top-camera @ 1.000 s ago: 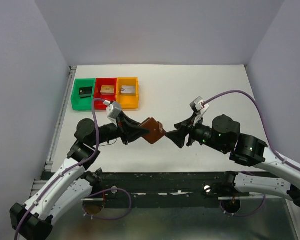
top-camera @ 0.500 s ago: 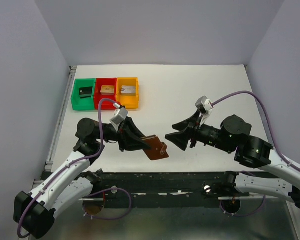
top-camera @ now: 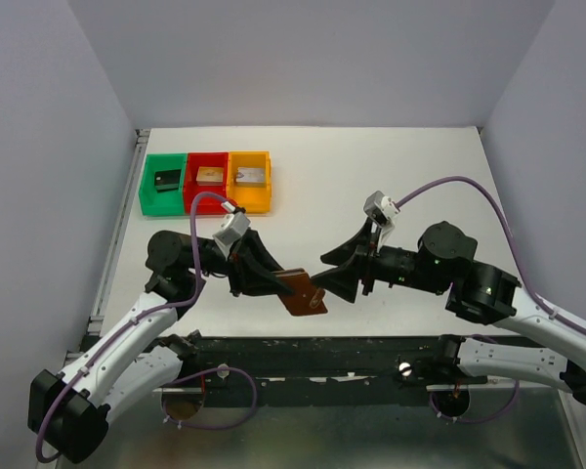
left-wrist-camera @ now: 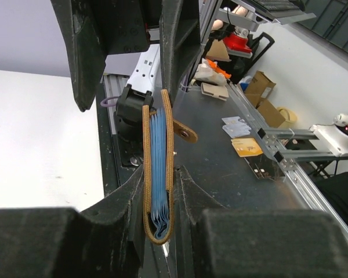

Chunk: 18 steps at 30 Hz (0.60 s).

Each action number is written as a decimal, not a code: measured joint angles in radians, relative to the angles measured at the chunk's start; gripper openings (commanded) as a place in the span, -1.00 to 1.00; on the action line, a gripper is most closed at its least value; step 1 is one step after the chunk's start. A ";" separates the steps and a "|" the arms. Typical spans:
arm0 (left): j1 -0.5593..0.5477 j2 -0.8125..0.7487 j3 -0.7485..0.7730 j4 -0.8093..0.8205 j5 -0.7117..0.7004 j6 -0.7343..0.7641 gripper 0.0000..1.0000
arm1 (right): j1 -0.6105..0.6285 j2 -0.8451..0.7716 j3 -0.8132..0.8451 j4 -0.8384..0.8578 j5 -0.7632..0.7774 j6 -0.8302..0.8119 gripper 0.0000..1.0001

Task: Take the credit cards out of the card holder
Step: Open the card holder.

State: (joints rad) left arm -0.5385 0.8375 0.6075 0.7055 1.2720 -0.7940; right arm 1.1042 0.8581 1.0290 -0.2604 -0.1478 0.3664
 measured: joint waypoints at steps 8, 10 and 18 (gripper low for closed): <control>0.002 0.007 0.044 -0.046 0.017 0.012 -1.00 | 0.000 0.005 0.002 -0.020 0.005 -0.004 0.02; 0.003 0.007 0.054 -0.074 0.016 0.019 -1.00 | 0.002 0.006 0.012 -0.063 0.037 -0.016 -0.01; 0.002 -0.005 0.162 -0.380 -0.044 0.134 -1.00 | 0.000 -0.021 0.019 -0.237 0.262 -0.046 0.39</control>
State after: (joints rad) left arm -0.5362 0.8330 0.7696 0.3252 1.2278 -0.6605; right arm 1.1038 0.8375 1.0477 -0.4976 0.1139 0.3206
